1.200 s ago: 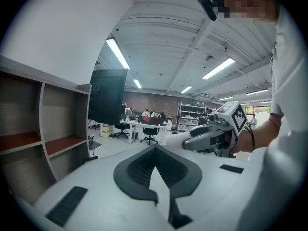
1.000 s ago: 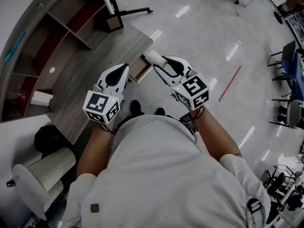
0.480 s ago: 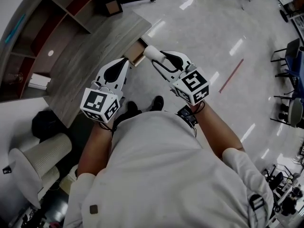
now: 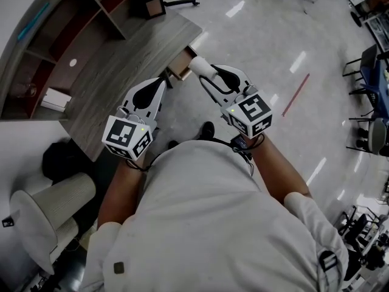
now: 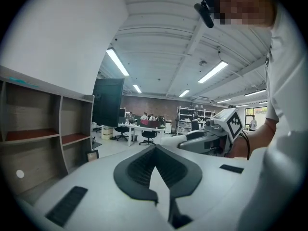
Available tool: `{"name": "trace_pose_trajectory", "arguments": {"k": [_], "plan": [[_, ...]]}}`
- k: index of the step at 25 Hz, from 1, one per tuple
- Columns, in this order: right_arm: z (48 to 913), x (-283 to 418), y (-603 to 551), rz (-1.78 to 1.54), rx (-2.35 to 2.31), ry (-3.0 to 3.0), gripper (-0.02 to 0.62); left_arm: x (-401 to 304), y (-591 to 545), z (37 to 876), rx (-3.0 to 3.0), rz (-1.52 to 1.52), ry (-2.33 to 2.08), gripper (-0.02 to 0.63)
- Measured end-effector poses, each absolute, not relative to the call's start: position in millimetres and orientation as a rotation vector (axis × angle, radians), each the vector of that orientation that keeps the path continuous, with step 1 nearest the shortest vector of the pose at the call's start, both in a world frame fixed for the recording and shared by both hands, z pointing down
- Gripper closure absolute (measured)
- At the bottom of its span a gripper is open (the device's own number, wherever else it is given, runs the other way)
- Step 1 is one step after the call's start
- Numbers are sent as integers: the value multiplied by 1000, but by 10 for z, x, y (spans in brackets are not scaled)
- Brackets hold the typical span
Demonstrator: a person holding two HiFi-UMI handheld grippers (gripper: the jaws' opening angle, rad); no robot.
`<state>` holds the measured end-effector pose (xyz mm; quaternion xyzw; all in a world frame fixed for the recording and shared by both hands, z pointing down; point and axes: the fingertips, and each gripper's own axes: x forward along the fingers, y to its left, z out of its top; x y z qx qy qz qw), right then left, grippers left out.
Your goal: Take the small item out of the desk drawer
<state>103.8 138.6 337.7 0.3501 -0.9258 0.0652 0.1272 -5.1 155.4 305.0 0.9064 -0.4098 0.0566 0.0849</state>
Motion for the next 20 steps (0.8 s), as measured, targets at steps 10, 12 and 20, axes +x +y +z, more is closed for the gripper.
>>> {"name": "trace_pose_trajectory", "arguments": {"k": [10, 12, 20], "plan": [[3287, 405, 2068, 173, 1100, -2695, 439, -776, 2156, 2954, 2747, 125, -1186, 595], [3263, 338, 2177, 168, 1124, -2696, 439, -886, 2270, 2969, 2748, 121, -1180, 595], [3254, 133, 2451, 142, 1166, -2682, 439, -1197, 2471, 2954, 2758, 96, -1175, 595]]}}
